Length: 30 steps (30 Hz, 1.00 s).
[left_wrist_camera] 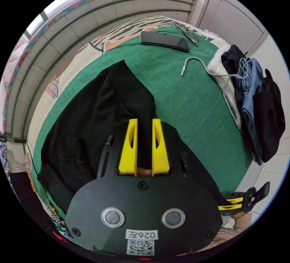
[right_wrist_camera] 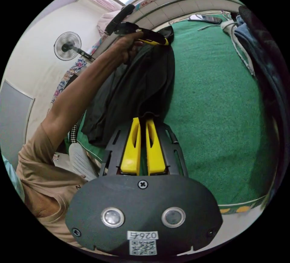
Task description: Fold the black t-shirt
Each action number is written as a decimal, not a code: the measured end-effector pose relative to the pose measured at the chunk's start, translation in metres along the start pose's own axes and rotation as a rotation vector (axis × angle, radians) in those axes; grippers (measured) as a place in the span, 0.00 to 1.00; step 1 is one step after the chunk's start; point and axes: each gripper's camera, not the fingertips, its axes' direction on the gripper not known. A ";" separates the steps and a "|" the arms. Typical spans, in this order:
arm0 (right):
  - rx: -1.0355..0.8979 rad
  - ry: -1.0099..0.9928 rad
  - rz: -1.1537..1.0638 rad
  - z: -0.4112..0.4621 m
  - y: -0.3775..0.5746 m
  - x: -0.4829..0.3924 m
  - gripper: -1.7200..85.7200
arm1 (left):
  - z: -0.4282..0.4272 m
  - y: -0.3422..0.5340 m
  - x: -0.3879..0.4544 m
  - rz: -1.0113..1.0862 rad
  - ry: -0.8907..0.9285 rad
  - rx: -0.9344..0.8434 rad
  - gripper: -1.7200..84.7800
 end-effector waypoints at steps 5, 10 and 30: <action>0.201 -0.068 -0.179 -0.020 0.014 -0.050 0.00 | -0.031 0.036 -0.101 -0.106 0.454 0.147 0.05; 0.301 -0.121 -0.504 -0.001 0.018 -0.148 0.00 | -0.083 0.117 -0.217 -0.160 0.786 0.408 0.04; -0.494 -0.222 -0.712 0.366 0.026 -0.406 0.03 | -0.069 0.529 -0.582 -0.572 0.838 0.638 0.09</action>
